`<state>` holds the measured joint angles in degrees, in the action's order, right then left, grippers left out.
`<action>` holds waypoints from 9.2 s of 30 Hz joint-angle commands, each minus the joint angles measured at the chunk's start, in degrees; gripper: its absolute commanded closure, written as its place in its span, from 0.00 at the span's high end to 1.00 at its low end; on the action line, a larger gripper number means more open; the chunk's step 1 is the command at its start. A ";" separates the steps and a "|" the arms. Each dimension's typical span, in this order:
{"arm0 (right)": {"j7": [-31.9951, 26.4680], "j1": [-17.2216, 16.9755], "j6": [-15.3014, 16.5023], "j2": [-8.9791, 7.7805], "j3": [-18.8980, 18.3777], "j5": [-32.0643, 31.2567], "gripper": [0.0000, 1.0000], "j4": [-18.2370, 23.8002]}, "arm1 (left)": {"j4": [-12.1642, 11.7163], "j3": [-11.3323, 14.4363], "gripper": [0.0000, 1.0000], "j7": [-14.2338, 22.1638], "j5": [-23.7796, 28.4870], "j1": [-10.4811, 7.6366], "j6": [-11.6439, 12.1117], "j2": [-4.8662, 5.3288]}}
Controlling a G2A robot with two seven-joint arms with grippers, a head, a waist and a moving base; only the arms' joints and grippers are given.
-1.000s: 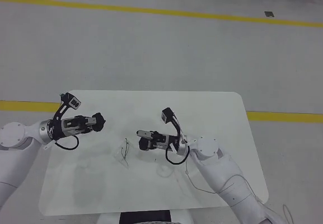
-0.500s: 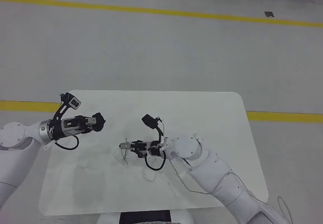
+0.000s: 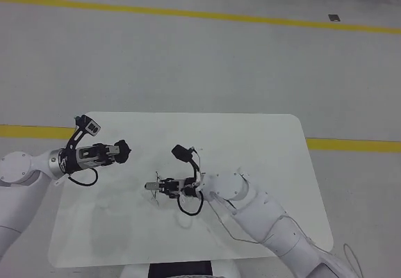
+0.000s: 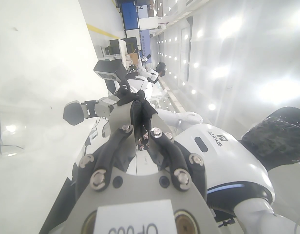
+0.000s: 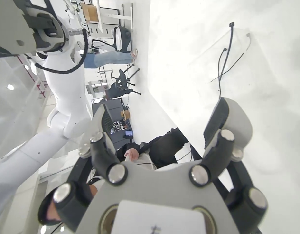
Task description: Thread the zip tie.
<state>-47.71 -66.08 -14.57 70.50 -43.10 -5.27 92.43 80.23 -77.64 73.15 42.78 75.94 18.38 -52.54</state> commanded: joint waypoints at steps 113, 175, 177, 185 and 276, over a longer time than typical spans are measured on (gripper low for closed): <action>-6.62 -9.65 -4.91 29.52 -12.69 -62.19 0.21 -16.72 | 0.00 0.00 0.00 0.00 0.00 0.00 0.00 0.00; -2.54 -20.34 8.95 25.39 -19.89 -44.90 0.00 2.62 | 0.00 0.00 0.00 0.00 0.00 0.00 0.00 0.00; 0.89 -20.64 9.39 25.10 -20.26 -46.03 0.00 3.67 | 0.40 0.66 0.00 -1.80 -0.50 0.37 -1.15 -0.10; 10.21 -24.47 13.23 23.67 -20.53 -51.78 0.00 9.56 | -1.44 2.18 0.00 -4.45 -5.72 1.06 -0.83 -0.10; 29.28 -24.64 14.11 18.85 -8.86 -68.10 0.00 11.96 | -3.63 7.01 0.00 -3.63 -5.61 0.19 1.10 -0.72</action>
<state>-18.51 -90.79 -0.27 89.38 -52.01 -73.32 104.53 76.60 -70.63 69.53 37.17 76.13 19.48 -53.26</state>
